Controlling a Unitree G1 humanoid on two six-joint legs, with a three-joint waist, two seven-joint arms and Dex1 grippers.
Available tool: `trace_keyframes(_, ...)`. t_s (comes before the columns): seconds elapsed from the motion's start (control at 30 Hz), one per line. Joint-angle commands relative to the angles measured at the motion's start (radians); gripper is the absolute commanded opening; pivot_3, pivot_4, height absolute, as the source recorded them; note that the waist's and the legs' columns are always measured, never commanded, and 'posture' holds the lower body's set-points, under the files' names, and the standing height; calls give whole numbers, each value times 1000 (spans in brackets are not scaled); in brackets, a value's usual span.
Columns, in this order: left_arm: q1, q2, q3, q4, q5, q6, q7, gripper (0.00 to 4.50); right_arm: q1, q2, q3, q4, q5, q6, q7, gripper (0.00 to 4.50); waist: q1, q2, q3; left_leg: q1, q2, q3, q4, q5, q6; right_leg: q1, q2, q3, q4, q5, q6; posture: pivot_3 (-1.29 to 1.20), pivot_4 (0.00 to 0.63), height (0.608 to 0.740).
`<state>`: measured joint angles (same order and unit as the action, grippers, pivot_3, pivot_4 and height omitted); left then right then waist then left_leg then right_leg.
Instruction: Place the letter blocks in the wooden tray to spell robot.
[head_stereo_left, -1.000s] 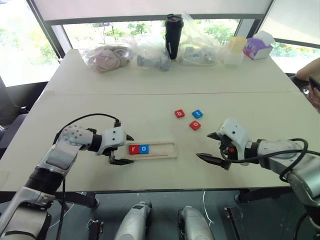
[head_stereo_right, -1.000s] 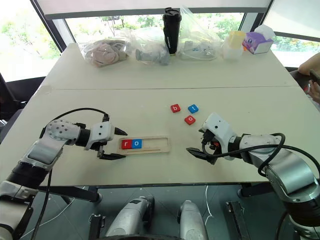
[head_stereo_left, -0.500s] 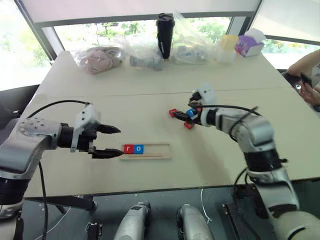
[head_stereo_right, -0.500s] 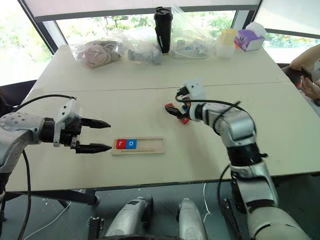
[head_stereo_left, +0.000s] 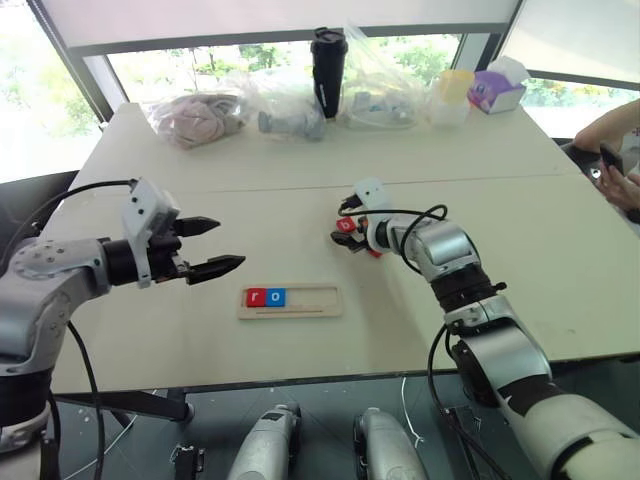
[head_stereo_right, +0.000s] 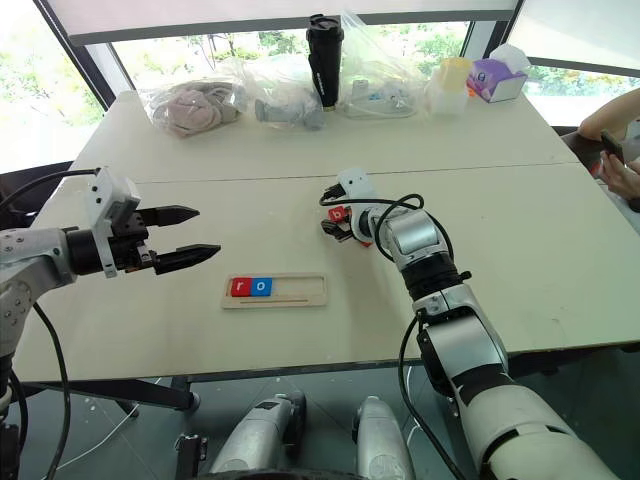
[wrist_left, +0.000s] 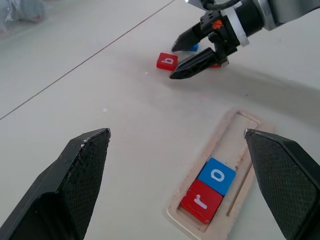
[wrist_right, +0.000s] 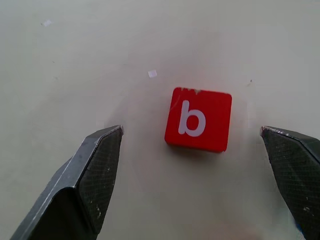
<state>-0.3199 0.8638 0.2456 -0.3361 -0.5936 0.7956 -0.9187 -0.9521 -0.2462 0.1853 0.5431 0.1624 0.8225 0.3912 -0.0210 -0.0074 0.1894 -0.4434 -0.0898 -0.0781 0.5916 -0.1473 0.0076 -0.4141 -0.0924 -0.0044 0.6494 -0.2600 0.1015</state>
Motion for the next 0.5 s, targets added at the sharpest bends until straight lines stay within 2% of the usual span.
trace_keyframes(0.03, -2, 2, 22, -32, -8, -19, 24, 4438, -44, 25, -20, 22, -18, -34, 2, 4500, 0, 0, 0, 0, 0, 0, 0, 0, 0, 0, 1, 0, 0, 0, 0, 0, 150, 740)
trace_keyframes(0.1, 2, -2, 8, -33, -3, -26, 32, 4438, -52, 50, -29, 67, -23, -54, -6, 4500, 0, 0, 0, 0, 0, 0, 0, 0, -1, 0, 1, 0, 0, 0, 0, 0, 150, 740)
trace_keyframes(0.17, 6, 5, -1, -26, 5, -36, 29, 4500, -57, 66, -34, 88, -35, -65, -14, 3947, -1, 0, 0, 0, 0, 0, 0, 0, -1, 0, 1, 0, 0, 0, 0, 0, 150, 740)
trace_keyframes(0.23, 5, 14, -6, -14, 12, -47, 25, 4500, -57, 74, -33, 90, -49, -65, -20, 3148, 0, 0, 0, 0, 0, 0, 0, 0, -1, -1, 2, 0, 0, 0, 0, 0, 150, 740)
trace_keyframes(0.37, -6, 14, -20, -1, 16, -61, 23, 4500, -50, 78, -46, 73, -64, -47, -42, 1158, 0, 0, 0, 0, 0, 0, 0, 0, -1, -5, 2, 1, 0, 0, 0, 0, 150, 740)
trace_keyframes(0.5, -26, -2, -51, 4, 16, -69, 19, 4500, -34, 53, -59, 0, -76, -37, -50, 1168, 3, 0, 0, 0, 0, 0, -1, 0, -1, -5, 2, 1, 0, 0, -1, 0, 150, 740)
